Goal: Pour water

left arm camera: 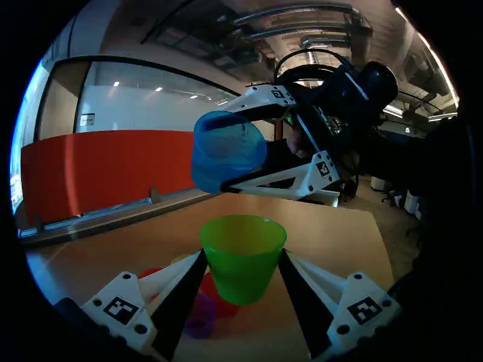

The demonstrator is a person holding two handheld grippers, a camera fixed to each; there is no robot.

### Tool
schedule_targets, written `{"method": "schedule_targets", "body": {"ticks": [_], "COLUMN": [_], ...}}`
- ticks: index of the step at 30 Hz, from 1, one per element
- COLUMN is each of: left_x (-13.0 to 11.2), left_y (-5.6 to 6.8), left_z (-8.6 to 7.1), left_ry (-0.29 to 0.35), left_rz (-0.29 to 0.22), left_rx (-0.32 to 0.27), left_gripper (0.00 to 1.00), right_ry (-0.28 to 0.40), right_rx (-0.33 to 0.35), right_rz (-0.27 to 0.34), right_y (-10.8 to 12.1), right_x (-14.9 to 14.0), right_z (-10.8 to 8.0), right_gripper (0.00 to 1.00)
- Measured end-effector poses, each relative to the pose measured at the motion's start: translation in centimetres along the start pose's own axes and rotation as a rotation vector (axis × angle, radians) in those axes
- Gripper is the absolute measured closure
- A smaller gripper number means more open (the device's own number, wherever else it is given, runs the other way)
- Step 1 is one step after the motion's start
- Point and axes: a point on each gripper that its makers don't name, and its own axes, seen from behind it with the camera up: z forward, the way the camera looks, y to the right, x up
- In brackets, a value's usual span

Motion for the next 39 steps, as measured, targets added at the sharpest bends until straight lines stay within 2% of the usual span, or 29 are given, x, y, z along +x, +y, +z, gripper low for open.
{"method": "schedule_targets", "body": {"ticks": [24, 39], "left_x": [0.0, 0.2], "left_y": [0.3, 0.1], "left_z": [0.0, 0.0], "left_ry": [0.000, 0.006], "left_rz": [0.001, 0.004], "left_rx": [-0.001, 0.008], "left_gripper": [0.17, 0.17], "right_ry": [-0.009, -0.014], "right_rx": [-0.023, -0.033], "right_rz": [-0.069, -0.097], "right_y": [1.1, 1.7], "right_x": [0.1, 0.1], "right_z": [-0.1, -0.2], "right_gripper": [0.11, 0.11]}}
